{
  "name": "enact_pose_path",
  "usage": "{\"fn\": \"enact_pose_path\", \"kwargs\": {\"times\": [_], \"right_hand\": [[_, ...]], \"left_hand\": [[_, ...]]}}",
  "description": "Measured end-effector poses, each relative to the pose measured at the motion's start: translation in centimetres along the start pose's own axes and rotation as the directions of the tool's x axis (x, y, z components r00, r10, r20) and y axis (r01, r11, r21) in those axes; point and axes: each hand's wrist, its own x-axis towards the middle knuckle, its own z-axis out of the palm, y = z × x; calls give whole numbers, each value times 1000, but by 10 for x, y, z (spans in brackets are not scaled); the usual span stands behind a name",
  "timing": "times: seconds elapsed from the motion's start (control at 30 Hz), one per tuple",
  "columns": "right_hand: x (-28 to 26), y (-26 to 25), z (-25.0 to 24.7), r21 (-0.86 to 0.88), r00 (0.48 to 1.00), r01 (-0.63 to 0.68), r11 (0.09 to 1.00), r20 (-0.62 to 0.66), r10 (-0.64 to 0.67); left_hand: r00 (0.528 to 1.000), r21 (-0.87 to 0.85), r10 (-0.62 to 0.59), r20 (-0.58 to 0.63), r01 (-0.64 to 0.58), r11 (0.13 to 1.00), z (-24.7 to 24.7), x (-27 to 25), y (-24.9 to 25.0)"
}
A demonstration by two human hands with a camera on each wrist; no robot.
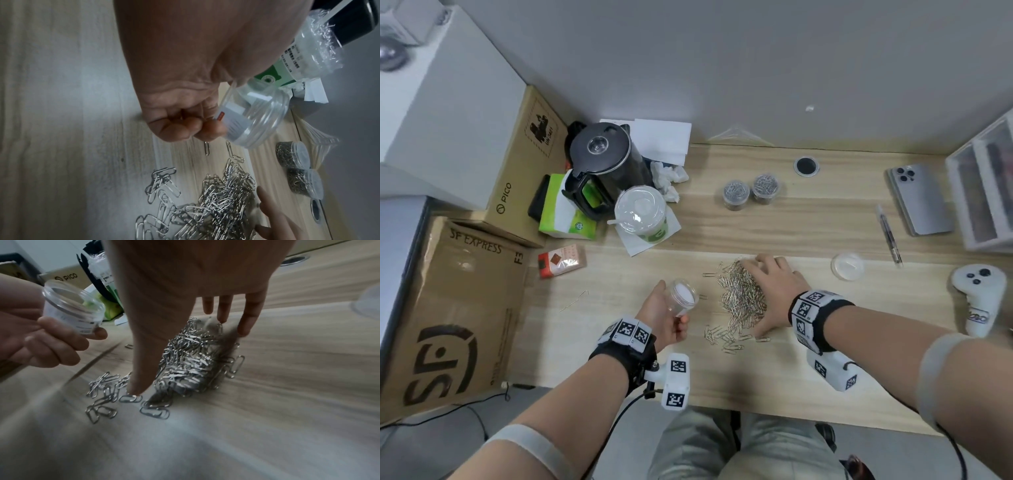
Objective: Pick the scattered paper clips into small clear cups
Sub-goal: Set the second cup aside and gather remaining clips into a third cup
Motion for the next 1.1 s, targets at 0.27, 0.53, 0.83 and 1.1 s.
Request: {"fn": "enact_pose_path", "kwargs": {"times": [0.27, 0.53, 0.83, 1.1], "right_hand": [[11, -15, 16, 203, 994, 87, 975, -79, -72], [3, -22, 14, 87, 998, 35, 996, -63, -30], [16, -33, 22, 181, 995, 78, 980, -81, -64], [17, -33, 18, 222, 990, 116, 968, -102, -95]], "left_hand": [[998, 85, -48, 41, 44, 995, 3, -1, -14], [983, 139, -77, 167, 53, 989, 13, 8, -27], [984, -7, 25, 176, -24, 1000, 31, 23, -24], [992, -29, 62, 107, -59, 998, 33, 27, -16]]}}
